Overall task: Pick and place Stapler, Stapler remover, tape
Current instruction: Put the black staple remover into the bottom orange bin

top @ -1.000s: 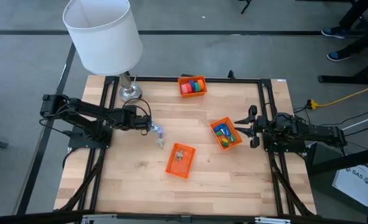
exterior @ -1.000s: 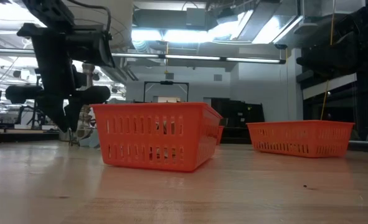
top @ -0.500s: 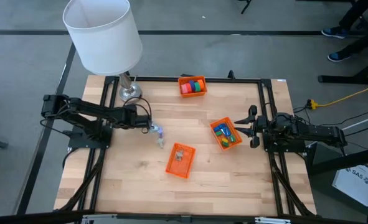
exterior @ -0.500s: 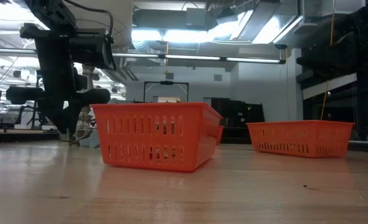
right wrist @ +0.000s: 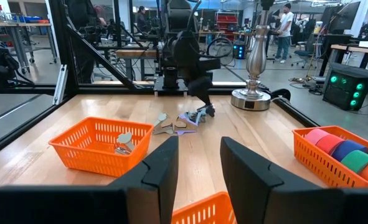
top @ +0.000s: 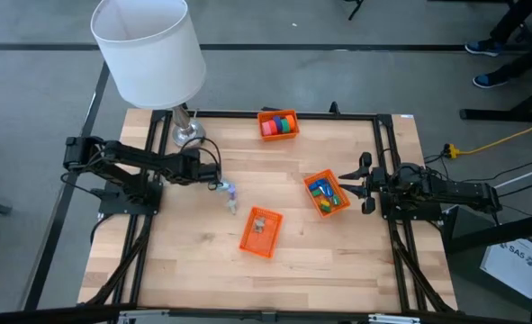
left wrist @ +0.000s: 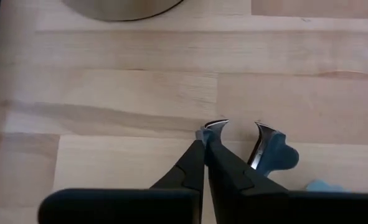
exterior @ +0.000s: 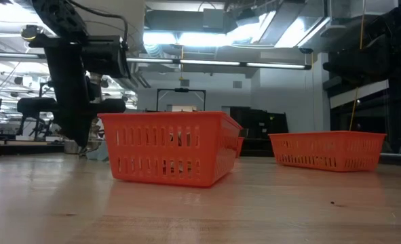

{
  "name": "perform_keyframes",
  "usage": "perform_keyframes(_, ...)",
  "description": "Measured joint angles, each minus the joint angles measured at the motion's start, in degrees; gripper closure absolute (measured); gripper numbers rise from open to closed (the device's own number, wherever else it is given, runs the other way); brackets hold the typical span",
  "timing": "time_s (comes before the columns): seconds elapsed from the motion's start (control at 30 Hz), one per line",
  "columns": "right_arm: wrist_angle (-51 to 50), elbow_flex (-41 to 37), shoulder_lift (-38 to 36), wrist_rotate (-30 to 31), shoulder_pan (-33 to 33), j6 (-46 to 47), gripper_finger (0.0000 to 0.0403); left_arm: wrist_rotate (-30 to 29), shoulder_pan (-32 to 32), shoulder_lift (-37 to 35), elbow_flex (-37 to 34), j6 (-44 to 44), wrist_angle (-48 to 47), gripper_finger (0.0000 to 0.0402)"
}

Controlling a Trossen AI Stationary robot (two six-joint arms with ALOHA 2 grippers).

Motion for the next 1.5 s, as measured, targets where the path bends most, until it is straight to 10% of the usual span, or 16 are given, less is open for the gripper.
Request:
perform_keyframes(0.47, 0.00, 0.00, 0.00, 0.00, 0.00, 0.00, 0.0279, -5.51, -6.54, 0.20, 1.73, 8.00, 2.47, 0.0398)
perform_keyframes(1.0, 0.00, 0.00, 0.00, 0.00, 0.00, 0.00, 0.0279, -12.06, -15.36, 0.15, 22.31, 34.47, 6.13, 0.0399)
perform_keyframes(1.5, 0.00, 0.00, 0.00, 0.00, -0.01, 0.00, 0.0279, 3.72, -27.06, 7.34, 23.65, 64.07, 37.70, 0.0399)
